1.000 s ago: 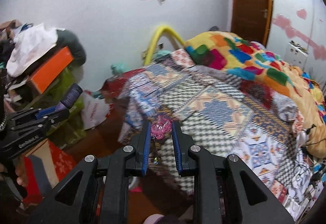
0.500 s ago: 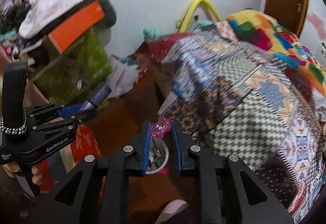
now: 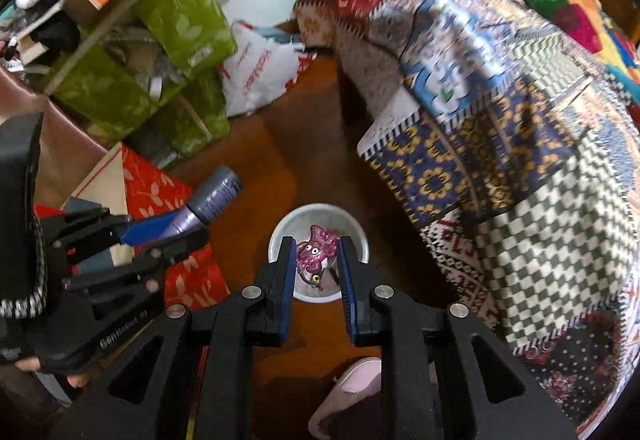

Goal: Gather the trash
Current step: 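Open the left tool to drop the purple cylinder into the bin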

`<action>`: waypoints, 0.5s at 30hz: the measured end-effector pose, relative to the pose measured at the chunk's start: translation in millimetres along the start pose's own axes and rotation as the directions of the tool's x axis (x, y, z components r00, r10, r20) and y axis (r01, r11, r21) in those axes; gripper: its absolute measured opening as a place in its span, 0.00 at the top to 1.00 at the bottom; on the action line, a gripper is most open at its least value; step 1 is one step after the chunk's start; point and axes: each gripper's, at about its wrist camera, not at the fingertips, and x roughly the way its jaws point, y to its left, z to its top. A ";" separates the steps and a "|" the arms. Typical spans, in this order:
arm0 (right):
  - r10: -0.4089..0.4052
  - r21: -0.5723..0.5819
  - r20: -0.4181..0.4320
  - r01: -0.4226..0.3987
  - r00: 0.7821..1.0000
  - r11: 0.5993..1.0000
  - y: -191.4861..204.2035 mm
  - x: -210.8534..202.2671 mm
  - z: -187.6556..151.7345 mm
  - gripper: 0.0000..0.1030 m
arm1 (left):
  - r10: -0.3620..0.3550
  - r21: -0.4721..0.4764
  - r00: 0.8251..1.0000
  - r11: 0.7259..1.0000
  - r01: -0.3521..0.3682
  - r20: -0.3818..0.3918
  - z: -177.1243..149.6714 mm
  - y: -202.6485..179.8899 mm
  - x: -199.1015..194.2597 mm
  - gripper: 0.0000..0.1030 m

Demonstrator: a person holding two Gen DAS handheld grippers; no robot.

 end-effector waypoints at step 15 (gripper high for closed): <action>0.046 -0.006 -0.085 -0.046 0.995 0.999 -9.2 32.9 11.1 0.64 | -0.006 -0.097 0.994 0.995 -0.005 -0.108 18.1 8.6 52.6 0.73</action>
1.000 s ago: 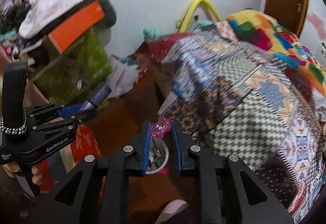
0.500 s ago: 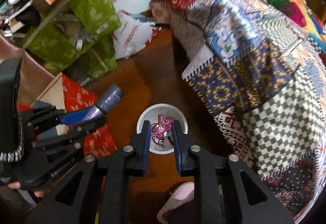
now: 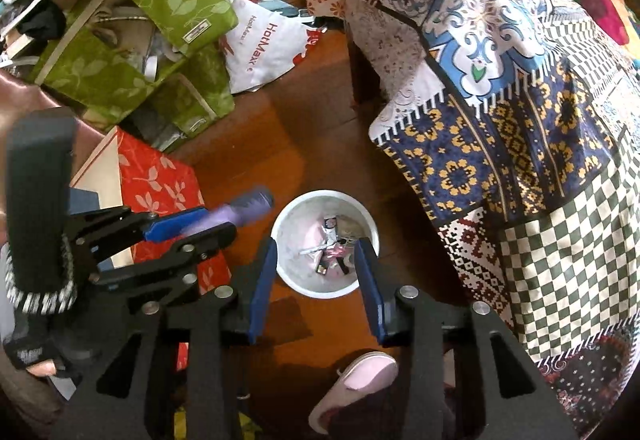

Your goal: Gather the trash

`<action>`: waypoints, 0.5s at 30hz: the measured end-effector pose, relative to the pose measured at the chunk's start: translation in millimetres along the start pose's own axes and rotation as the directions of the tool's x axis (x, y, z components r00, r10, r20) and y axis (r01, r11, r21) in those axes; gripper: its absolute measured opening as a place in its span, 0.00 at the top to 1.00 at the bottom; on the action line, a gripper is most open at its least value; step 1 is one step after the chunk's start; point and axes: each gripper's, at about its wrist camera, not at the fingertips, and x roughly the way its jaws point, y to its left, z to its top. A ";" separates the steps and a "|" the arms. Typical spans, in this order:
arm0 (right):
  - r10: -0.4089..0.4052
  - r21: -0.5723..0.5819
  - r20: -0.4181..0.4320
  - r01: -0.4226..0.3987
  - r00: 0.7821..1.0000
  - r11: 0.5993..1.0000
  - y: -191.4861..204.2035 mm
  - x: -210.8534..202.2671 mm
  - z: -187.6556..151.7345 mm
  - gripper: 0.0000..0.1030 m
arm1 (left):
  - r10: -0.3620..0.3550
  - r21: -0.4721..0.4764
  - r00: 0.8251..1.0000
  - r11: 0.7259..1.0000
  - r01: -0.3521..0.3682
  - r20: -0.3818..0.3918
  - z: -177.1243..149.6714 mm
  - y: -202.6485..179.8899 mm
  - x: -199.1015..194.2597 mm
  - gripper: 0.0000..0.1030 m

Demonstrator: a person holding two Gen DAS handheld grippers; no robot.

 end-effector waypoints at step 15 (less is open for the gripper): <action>-0.054 0.008 0.160 0.054 0.986 0.999 -2.7 -77.4 -29.0 0.64 | 0.013 0.074 0.986 0.997 -0.026 0.165 -10.4 -25.5 -78.9 0.73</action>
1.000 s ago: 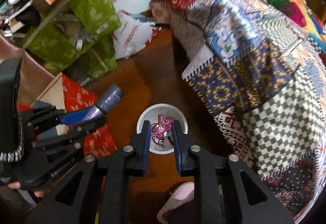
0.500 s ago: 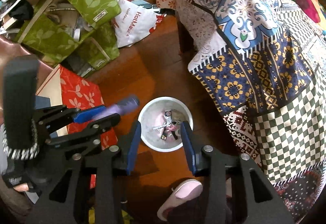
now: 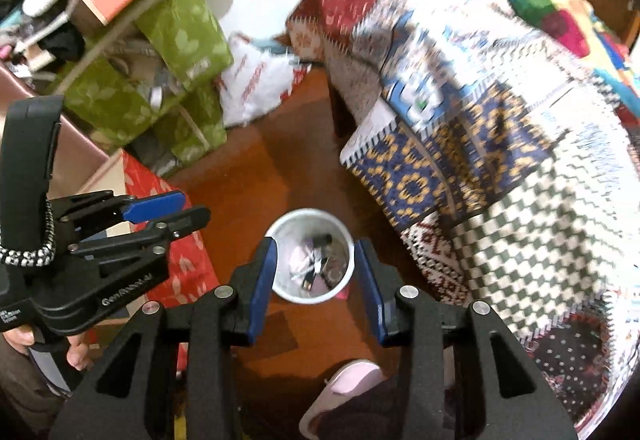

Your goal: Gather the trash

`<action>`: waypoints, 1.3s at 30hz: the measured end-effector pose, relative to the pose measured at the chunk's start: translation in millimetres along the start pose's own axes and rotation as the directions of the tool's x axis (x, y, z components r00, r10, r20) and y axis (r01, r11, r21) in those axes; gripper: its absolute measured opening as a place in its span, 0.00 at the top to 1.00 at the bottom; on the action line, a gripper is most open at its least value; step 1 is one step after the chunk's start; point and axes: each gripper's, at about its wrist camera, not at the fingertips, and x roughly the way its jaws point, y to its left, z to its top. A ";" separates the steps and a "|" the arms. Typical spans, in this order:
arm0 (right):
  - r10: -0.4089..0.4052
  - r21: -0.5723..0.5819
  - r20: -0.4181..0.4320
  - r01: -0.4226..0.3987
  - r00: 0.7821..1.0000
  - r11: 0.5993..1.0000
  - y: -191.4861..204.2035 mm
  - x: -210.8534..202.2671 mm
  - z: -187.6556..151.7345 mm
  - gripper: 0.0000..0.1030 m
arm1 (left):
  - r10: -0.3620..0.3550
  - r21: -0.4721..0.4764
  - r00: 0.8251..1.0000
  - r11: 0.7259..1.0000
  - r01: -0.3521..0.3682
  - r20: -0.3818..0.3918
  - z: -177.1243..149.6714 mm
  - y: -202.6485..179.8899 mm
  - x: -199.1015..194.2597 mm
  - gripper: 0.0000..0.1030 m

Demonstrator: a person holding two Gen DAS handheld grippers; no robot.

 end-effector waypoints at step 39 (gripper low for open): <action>-0.559 0.509 0.559 0.279 0.612 0.814 60.6 -296.5 -187.8 0.00 | -0.315 0.354 0.690 0.931 0.091 0.651 -152.4 -101.6 -311.2 0.04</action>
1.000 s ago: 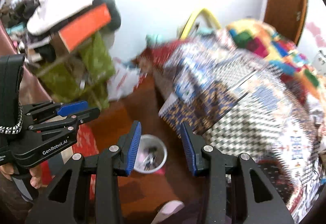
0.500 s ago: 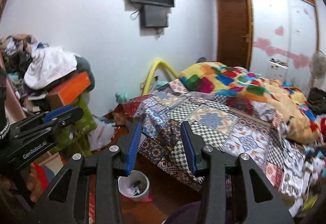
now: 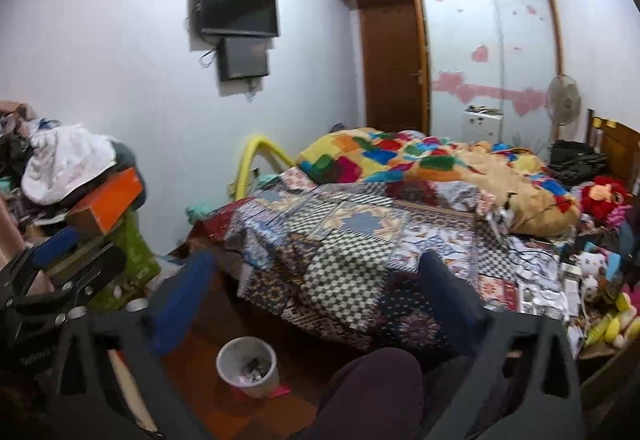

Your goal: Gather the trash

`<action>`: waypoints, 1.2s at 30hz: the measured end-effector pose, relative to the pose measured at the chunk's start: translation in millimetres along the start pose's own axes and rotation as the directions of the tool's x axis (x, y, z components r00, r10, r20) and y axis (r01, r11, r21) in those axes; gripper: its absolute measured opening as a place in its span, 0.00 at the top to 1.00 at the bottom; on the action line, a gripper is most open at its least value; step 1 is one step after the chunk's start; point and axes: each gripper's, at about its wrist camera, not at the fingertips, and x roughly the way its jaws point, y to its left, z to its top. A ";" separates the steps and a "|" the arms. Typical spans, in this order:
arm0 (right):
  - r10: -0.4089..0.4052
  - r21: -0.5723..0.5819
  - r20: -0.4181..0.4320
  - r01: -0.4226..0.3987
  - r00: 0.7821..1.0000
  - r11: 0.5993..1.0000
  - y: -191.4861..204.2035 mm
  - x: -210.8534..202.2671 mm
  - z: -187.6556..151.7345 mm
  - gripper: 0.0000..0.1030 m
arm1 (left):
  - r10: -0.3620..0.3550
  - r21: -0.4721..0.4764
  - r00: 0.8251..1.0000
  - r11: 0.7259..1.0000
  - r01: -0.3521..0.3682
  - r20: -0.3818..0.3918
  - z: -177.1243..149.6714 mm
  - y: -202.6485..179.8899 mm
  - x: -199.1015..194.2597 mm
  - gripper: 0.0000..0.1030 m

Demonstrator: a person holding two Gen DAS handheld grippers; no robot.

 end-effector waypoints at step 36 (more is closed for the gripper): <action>-0.066 -0.016 0.025 0.067 0.997 0.998 -4.6 -15.4 -5.1 0.00 | -0.029 -0.005 0.999 1.000 0.028 -0.021 -4.8 -7.9 -1.2 0.04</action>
